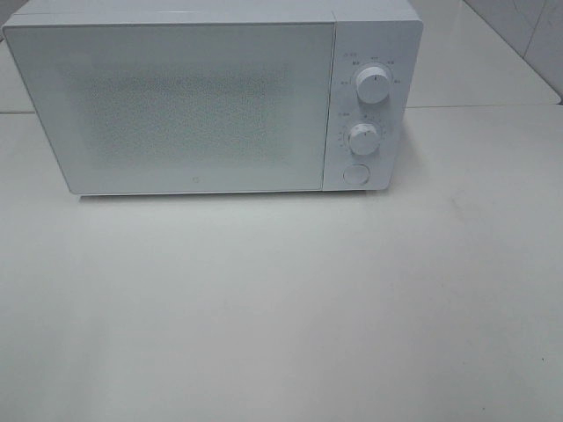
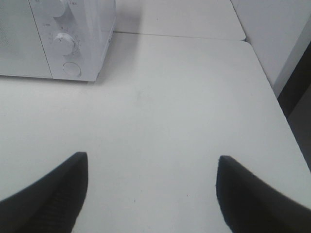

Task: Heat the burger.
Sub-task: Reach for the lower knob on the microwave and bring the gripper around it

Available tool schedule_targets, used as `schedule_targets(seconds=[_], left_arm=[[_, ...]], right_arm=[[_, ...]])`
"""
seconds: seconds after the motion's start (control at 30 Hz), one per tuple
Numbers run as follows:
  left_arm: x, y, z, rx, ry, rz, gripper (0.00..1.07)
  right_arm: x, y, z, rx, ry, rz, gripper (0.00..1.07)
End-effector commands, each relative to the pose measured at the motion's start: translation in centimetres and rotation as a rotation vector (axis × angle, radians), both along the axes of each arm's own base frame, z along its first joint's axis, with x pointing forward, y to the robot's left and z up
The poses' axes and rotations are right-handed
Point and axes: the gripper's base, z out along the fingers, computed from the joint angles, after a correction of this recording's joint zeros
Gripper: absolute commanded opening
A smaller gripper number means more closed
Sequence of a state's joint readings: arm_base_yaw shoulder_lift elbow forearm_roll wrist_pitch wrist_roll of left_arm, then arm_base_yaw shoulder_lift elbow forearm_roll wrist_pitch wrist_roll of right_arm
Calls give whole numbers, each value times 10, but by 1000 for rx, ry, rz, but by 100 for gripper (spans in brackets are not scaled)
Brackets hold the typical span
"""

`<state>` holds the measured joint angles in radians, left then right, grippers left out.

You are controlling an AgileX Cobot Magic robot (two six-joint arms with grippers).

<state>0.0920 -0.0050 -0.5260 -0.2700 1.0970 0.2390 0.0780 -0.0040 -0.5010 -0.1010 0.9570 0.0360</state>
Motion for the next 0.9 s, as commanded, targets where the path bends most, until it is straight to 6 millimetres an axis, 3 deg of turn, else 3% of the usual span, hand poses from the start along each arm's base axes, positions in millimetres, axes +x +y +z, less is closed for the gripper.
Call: schedule_targets(seconds=[0.03,0.37,0.47,0.57,0.9], left_arm=[[-2,-1,0,-9,-28,3,94],[-2,-1,0,-9,-27,3,94],[-2,-1,0,-9,-27,3,94],[-2,-1,0,-9,-27,3,94],[-2,-1,0,-9,-27,3,94]], right_arm=[[6,1,12,16,-71,-1,70],[48,6,26,8,-94,19,70],[52,6,27,8,-92,20,70],[70,8,28,5,-78,27,70],[104,12,17,6,-91,47,70]])
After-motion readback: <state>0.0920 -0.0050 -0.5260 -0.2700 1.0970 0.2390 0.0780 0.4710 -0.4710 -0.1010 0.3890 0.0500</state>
